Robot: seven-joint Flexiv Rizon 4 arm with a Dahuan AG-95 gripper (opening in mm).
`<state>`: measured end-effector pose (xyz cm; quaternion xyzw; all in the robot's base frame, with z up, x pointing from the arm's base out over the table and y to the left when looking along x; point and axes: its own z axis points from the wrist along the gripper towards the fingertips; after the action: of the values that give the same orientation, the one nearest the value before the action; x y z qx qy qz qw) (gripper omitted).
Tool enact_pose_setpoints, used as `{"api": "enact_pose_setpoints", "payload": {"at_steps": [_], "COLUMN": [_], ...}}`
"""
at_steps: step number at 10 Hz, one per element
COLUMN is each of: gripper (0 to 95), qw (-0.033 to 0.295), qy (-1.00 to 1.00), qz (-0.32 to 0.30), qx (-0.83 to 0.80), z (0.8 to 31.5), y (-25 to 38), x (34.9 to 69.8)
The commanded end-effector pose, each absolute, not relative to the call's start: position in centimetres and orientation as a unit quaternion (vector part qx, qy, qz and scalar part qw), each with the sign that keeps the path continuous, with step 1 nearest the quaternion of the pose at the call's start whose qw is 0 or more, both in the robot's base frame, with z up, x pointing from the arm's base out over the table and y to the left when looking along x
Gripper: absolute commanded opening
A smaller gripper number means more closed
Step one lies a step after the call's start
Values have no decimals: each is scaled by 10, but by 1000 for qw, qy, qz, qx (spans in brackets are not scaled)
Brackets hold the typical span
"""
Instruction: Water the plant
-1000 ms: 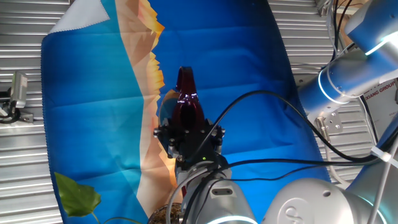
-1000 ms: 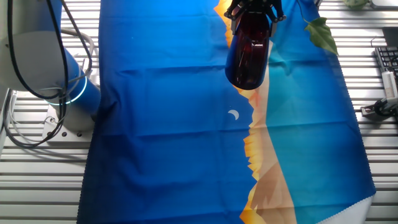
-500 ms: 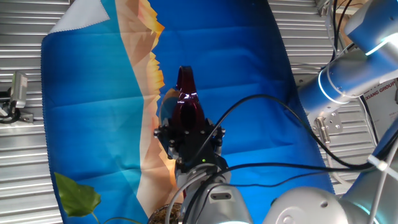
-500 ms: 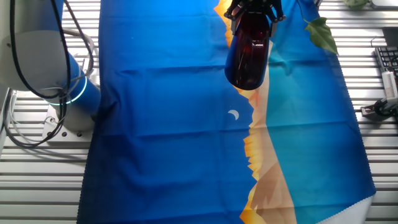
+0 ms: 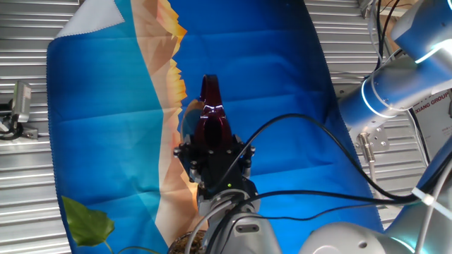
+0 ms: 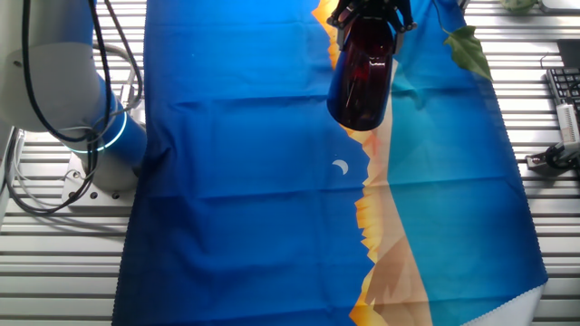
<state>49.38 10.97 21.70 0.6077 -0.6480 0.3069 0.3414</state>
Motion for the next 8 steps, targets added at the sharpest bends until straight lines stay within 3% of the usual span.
{"api": "enact_pose_setpoints", "payload": {"at_steps": [1,8], "gripper": [0,0], "qw": [345,362], "qy": [-648,-643], "qz": [306,308], "qx": [606,601], "z": [217,217], "y": [110,113], "x": [494,499]}}
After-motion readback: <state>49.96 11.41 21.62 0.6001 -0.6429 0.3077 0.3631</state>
